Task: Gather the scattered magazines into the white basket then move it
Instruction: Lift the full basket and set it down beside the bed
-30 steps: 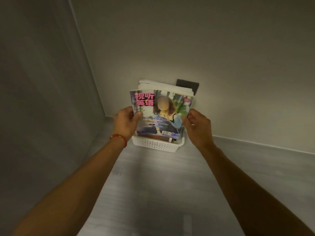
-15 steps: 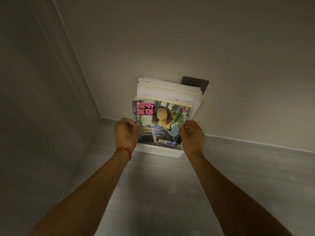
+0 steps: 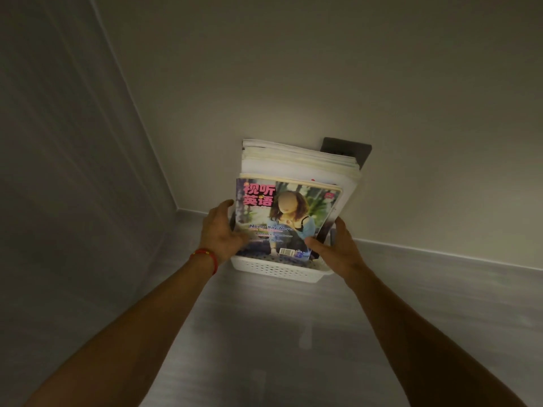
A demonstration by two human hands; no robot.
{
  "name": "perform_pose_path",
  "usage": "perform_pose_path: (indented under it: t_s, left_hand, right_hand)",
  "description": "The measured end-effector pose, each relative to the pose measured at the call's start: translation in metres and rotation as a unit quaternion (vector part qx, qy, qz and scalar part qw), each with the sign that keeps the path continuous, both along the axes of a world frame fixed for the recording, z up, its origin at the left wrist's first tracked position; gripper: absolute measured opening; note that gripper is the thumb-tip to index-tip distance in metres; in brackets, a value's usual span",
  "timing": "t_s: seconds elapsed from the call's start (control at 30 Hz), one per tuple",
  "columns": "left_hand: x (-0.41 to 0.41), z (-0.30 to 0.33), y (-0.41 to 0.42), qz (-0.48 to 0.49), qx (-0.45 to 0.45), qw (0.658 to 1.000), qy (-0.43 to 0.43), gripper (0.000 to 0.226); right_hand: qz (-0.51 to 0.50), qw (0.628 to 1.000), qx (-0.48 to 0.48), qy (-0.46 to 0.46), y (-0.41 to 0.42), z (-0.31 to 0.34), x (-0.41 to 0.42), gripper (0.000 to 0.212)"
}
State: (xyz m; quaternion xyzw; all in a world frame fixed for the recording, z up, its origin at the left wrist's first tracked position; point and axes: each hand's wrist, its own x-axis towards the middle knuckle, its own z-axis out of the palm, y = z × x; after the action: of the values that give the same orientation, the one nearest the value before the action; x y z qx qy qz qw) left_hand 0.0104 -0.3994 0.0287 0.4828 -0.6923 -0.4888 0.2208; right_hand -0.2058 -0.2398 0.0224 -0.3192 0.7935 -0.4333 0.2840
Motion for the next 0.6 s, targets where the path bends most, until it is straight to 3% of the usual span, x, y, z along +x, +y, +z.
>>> perform_pose_path:
  t_s: [0.07,0.13,0.27,0.6]
  left_hand:
    - [-0.008,0.0,-0.005,-0.051,0.11,0.992,0.043,0.068]
    - [-0.015,0.0,-0.008,-0.052,0.161,0.984,0.058,0.07]
    - [-0.018,-0.006,-0.009,-0.035,0.171,0.982,0.07,0.071]
    - [-0.012,-0.008,0.034,0.018,0.146,0.984,0.097,0.052]
  right_hand:
    - [0.011,0.999,0.0,-0.037,-0.008,0.0,0.0,0.054]
    - [-0.013,0.994,-0.011,-0.108,-0.014,0.002,0.001,0.053]
    - [-0.037,0.984,-0.021,-0.175,-0.02,-0.001,-0.004,0.069]
    - [-0.023,0.985,-0.024,-0.169,-0.016,-0.012,-0.008,0.066]
